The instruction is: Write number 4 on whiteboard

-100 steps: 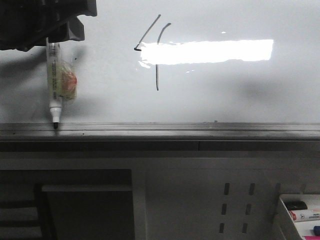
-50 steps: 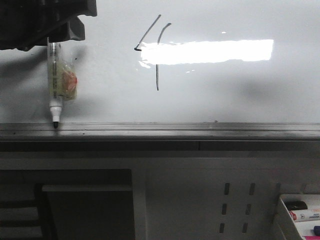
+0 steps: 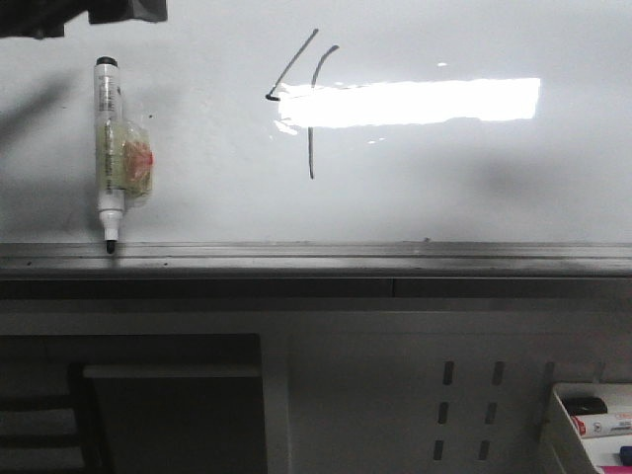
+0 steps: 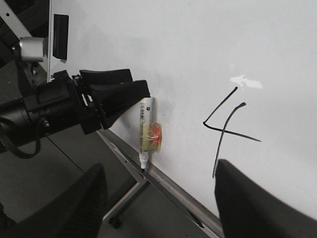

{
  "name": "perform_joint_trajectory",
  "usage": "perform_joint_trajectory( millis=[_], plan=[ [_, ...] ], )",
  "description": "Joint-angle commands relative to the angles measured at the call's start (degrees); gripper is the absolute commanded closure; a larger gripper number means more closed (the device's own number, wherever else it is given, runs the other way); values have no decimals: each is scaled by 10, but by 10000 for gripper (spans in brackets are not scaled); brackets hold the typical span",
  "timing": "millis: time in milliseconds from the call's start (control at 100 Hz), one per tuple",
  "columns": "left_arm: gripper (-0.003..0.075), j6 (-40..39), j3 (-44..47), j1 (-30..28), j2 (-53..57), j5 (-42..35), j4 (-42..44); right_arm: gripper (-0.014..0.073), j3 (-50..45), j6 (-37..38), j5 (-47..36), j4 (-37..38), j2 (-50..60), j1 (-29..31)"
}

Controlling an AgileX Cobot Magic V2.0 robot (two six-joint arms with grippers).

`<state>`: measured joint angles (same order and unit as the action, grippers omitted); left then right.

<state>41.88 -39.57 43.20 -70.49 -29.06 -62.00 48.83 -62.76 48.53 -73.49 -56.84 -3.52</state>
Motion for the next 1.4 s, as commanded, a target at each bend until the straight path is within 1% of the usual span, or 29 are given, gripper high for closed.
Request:
perform_joint_trajectory(
  millis=[0,110,170,220,280,300,350,370,380,400,450,470,520,550,620,710,840,980,1120,1390],
  plan=[
    [195,43,-19,-2,45,-26,9,180,16,0,-11,-29,10,3],
    [195,98,-19,-2,90,-18,5,180,16,0,-29,-29,15,3],
    [197,127,-19,-2,121,-1,5,185,16,0,-46,-29,23,3],
    [209,146,-19,-2,146,17,2,218,16,0,-60,-29,30,3],
    [248,175,-16,-2,178,45,-4,312,16,0,-74,-25,45,3],
    [269,183,-14,-2,189,53,-7,335,16,0,-77,-22,50,3],
    [334,199,-7,-2,214,73,-22,438,13,0,-82,-5,62,3],
    [368,205,-3,-2,224,82,-26,466,12,0,-85,0,69,3],
    [393,207,0,-2,232,84,-26,494,9,0,-86,3,72,3],
    [419,208,5,-2,244,93,-26,536,4,-1,-91,8,80,3],
    [536,209,20,-2,273,114,-26,629,-13,-14,-106,13,103,3],
    [567,210,28,-2,285,122,-26,663,-23,-22,-114,14,114,3],
    [695,211,49,-2,315,139,-25,657,-48,-36,-141,14,144,3],
    [741,211,62,-2,333,150,-25,658,-64,-49,-162,14,163,3],
    [741,211,97,-2,380,173,-25,658,-106,-69,-198,14,212,3],
    [741,211,141,-2,443,188,-25,659,-162,-84,-224,14,281,3],
    [741,211,194,-2,528,186,-25,662,-244,-90,-252,14,373,3],
    [741,211,236,-2,604,186,-35,662,-315,-90,-279,9,447,3],
    [741,211,255,-2,642,185,-40,661,-344,-90,-299,-1,489,3],
    [741,211,257,-2,647,185,-40,661,-356,-90,-331,-1,492,3]
  ],
)
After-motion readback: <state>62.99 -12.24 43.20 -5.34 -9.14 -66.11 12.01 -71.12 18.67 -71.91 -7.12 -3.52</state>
